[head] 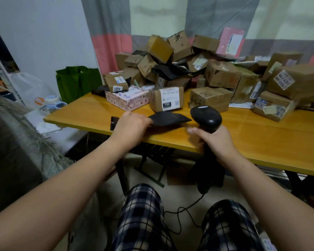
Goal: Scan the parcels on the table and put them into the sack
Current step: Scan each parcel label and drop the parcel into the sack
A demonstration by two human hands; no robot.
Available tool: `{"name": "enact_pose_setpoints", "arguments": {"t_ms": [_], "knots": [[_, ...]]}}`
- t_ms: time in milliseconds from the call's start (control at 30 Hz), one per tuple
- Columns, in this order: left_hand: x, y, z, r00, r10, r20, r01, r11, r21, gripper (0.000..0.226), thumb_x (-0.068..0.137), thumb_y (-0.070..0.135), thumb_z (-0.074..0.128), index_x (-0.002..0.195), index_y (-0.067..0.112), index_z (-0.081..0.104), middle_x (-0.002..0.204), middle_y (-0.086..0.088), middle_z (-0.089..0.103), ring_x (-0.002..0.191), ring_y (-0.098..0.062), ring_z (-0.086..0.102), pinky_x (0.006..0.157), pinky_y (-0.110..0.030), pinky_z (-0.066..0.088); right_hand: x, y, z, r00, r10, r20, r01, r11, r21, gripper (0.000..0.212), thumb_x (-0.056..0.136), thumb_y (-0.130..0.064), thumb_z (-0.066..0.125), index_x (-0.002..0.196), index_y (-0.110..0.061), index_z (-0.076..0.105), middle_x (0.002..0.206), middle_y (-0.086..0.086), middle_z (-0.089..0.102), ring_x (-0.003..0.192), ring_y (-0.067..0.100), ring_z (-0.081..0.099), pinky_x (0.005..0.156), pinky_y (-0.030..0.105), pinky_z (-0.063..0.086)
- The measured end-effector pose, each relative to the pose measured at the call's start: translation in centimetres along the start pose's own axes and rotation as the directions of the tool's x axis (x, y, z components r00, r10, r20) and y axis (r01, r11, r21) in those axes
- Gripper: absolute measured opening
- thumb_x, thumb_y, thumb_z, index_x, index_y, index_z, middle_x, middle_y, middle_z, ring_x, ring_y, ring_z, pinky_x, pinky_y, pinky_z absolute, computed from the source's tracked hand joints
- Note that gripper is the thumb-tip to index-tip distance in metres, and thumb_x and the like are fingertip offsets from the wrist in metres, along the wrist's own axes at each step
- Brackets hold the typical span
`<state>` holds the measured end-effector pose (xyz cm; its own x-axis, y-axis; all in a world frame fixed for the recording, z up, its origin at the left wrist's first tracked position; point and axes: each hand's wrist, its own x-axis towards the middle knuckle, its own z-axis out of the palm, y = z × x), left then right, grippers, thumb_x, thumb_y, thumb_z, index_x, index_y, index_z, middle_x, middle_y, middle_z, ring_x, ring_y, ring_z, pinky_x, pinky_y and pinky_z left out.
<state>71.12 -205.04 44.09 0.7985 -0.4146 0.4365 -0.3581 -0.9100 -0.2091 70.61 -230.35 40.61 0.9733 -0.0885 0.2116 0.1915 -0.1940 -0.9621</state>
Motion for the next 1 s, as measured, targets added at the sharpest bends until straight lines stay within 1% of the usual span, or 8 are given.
{"name": "enact_pose_setpoints", "arguments": {"t_ms": [100,200,433,533,667,767,833,1000], "knots": [[1.9,-0.7,-3.7,0.963,-0.117,-0.244,0.059,0.971,-0.233,0.02,0.09,0.014,0.058,0.105,0.019,0.07,0.098,-0.003,0.071,0.096,-0.029,0.061,0.081,-0.038,0.037,-0.1,-1.1,1.0,0.998,-0.049,0.027,0.052,0.99,-0.13,0.064,0.07,-0.023,0.085,0.124,-0.007,0.057,0.121,0.01,0.063,0.115,0.019,0.058,0.101,0.032,0.046],[3.7,-0.5,-6.1,0.956,-0.066,-0.284,-0.001,0.974,-0.228,0.02,0.092,0.013,0.054,0.103,0.02,0.069,0.098,0.001,0.07,0.095,-0.028,0.058,0.082,-0.035,0.028,-0.4,-3.1,2.0,0.968,-0.231,-0.098,0.208,0.958,-0.199,0.09,0.066,-0.026,0.087,0.14,-0.01,0.04,0.142,0.007,0.045,0.133,0.02,0.04,0.112,0.036,0.033],[5.0,1.2,-7.7,0.939,0.047,-0.34,-0.1,0.985,-0.139,0.018,0.093,0.016,0.054,0.104,0.021,0.068,0.104,0.005,0.066,0.104,-0.021,0.055,0.091,-0.032,0.016,0.5,-5.5,1.4,0.985,-0.165,-0.053,0.159,0.983,-0.091,0.055,0.07,-0.01,0.082,0.12,-0.013,0.06,0.111,0.0,0.068,0.104,0.014,0.062,0.082,0.025,0.048],[4.2,1.3,-5.6,0.846,-0.29,-0.448,0.179,0.945,-0.274,0.044,0.086,0.031,0.065,0.127,0.02,0.056,0.142,-0.007,0.045,0.135,-0.028,0.036,0.11,-0.047,0.012,0.2,-4.3,1.2,0.99,-0.035,-0.139,0.035,0.999,0.002,0.042,0.069,-0.001,0.079,0.104,-0.018,0.065,0.095,-0.004,0.069,0.09,0.015,0.066,0.069,0.023,0.05],[1.1,3.0,-2.0,0.676,-0.736,0.039,0.475,0.394,-0.787,0.097,0.08,0.045,0.072,0.151,0.014,0.015,0.156,-0.012,0.015,0.143,-0.026,0.018,0.112,-0.039,0.02,-0.2,-2.4,1.1,0.967,0.105,-0.234,-0.074,0.988,0.139,0.031,0.068,0.006,0.073,0.093,-0.011,0.069,0.087,0.005,0.072,0.081,0.024,0.069,0.069,0.032,0.056],[-0.6,5.0,0.3,0.741,-0.512,0.434,0.47,-0.065,-0.88,0.038,0.085,0.039,0.069,0.113,0.016,0.059,0.121,0.001,0.064,0.111,-0.015,0.054,0.083,-0.017,0.046,-0.4,-1.8,1.3,0.952,0.15,-0.265,-0.104,0.978,0.179,0.023,0.068,0.004,0.073,0.082,-0.013,0.069,0.074,0.0,0.071,0.071,0.02,0.067,0.057,0.025,0.054],[-0.6,5.8,1.4,0.773,-0.435,0.462,0.429,-0.179,-0.886,0.01,0.088,0.027,0.068,0.089,0.017,0.069,0.09,0.009,0.073,0.095,-0.013,0.063,0.068,-0.011,0.048,-0.5,-2.0,1.5,0.951,0.164,-0.262,-0.107,0.97,0.217,0.019,0.069,0.003,0.073,0.073,-0.015,0.067,0.064,-0.006,0.069,0.065,0.017,0.067,0.051,0.023,0.052],[1.4,5.1,1.1,0.777,-0.522,0.353,0.28,-0.217,-0.935,0.012,0.086,0.009,0.069,0.096,0.014,0.072,0.089,0.011,0.073,0.082,0.001,0.067,0.064,-0.009,0.048,-0.5,-2.8,1.3,0.958,0.053,-0.282,-0.031,0.996,0.085,0.017,0.077,-0.019,0.074,0.092,-0.016,0.067,0.082,-0.004,0.07,0.08,0.012,0.065,0.06,0.019,0.048]]}}
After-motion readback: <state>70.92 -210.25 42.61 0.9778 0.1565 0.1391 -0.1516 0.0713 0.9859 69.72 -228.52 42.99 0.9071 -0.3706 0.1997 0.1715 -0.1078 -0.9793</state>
